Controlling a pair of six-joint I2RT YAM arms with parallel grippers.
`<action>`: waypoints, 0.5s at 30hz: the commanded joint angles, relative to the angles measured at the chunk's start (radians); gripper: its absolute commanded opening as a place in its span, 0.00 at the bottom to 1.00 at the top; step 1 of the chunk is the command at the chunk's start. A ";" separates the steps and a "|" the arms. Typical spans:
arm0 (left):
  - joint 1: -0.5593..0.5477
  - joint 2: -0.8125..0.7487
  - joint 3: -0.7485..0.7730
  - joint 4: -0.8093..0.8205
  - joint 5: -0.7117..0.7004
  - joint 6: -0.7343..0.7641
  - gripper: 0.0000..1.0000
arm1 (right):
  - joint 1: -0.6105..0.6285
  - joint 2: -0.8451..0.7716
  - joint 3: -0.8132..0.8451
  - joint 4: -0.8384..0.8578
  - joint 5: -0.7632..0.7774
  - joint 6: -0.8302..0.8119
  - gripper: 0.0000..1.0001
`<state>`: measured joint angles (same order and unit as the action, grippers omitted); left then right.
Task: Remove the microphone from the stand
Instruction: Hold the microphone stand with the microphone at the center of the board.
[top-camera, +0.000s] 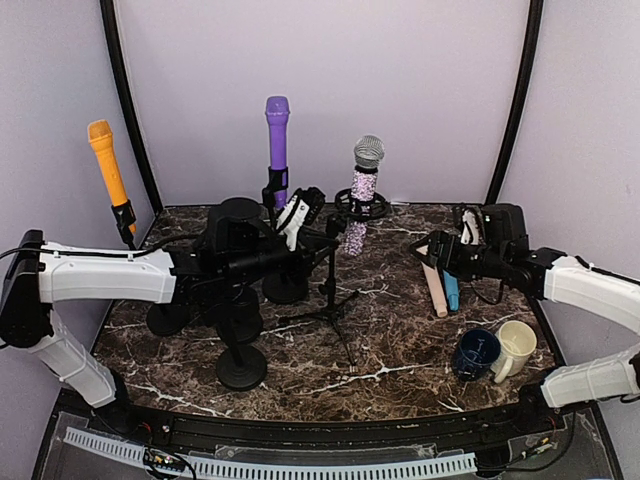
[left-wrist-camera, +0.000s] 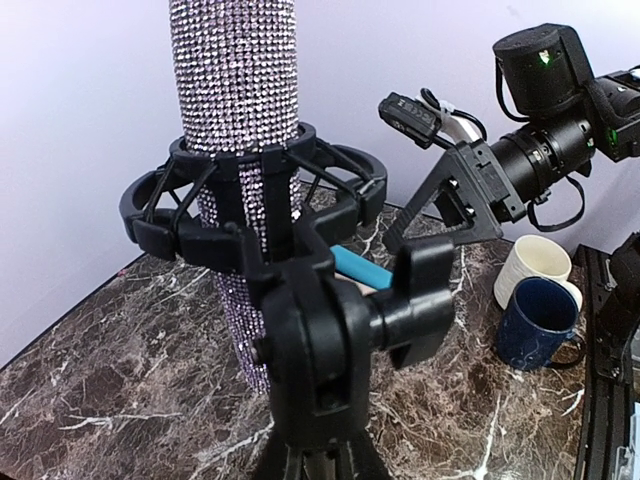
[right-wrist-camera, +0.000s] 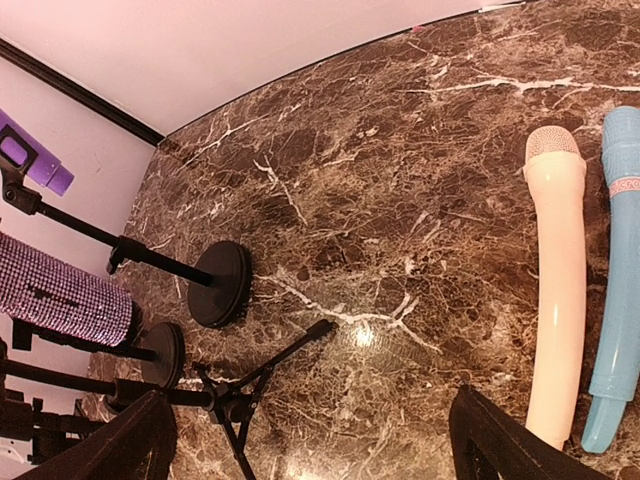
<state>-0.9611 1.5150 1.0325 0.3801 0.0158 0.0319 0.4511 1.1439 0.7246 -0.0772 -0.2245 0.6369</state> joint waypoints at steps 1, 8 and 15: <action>-0.004 0.004 0.055 0.185 -0.067 0.013 0.00 | 0.006 -0.030 -0.036 0.027 -0.018 0.034 0.97; -0.007 0.048 0.062 0.210 -0.124 -0.026 0.00 | 0.053 -0.025 -0.095 0.139 -0.114 0.141 0.95; -0.008 0.056 0.050 0.194 -0.101 -0.064 0.00 | 0.233 0.036 -0.116 0.324 -0.100 0.334 0.88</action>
<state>-0.9653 1.5826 1.0485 0.4820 -0.0769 -0.0120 0.5941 1.1446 0.6178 0.0692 -0.3172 0.8349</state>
